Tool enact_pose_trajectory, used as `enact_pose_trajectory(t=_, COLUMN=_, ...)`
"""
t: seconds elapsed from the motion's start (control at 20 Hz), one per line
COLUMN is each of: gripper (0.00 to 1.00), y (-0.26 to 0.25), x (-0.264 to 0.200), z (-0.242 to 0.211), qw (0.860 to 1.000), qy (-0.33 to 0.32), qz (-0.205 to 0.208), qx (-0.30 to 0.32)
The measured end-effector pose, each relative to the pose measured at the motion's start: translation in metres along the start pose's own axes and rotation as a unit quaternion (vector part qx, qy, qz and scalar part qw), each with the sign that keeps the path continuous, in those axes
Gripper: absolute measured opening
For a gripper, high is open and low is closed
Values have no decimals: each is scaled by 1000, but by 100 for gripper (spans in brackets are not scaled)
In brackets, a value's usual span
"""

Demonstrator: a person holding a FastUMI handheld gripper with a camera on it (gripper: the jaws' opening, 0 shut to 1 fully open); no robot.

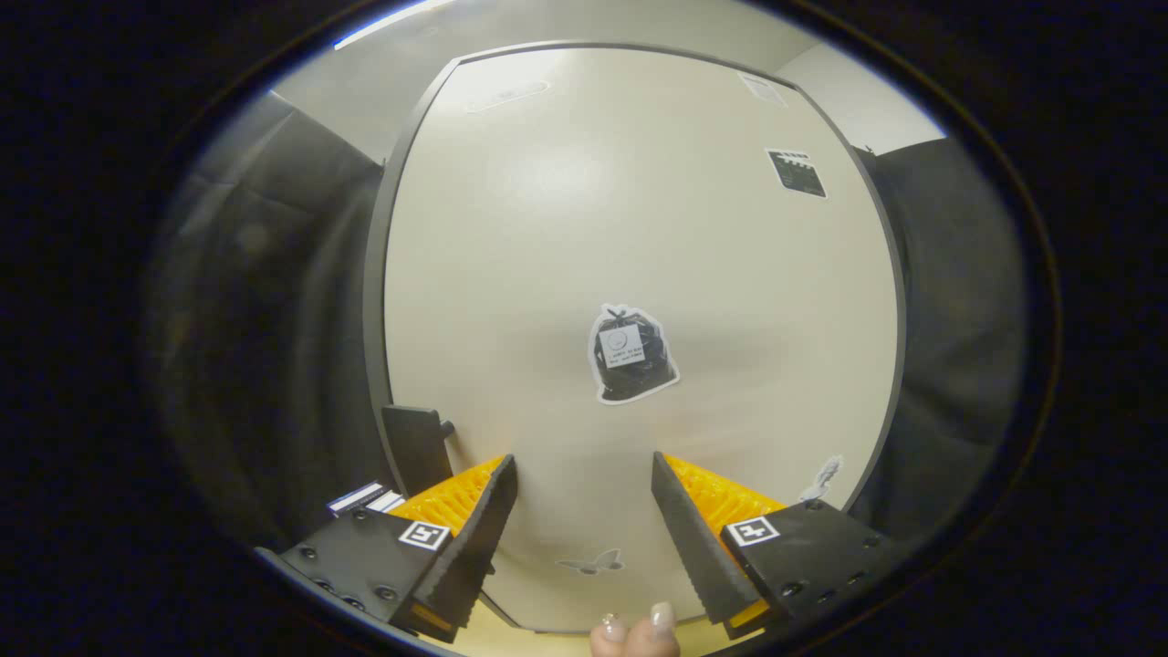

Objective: Open the shoe cabinet door, grab the shoes and put them into the shoe cabinet, then close the shoe cabinet door.

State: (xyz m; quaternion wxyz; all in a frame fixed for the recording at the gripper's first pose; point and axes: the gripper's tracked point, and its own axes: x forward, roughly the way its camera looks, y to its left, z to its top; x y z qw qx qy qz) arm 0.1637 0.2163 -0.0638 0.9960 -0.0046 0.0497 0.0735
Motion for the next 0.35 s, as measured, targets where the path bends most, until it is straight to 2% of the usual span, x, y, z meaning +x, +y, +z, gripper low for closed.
enact_pose_trajectory(t=0.35, gripper=94, y=3, x=-2, z=-3, qw=1000, qy=4, qz=5, qx=2)
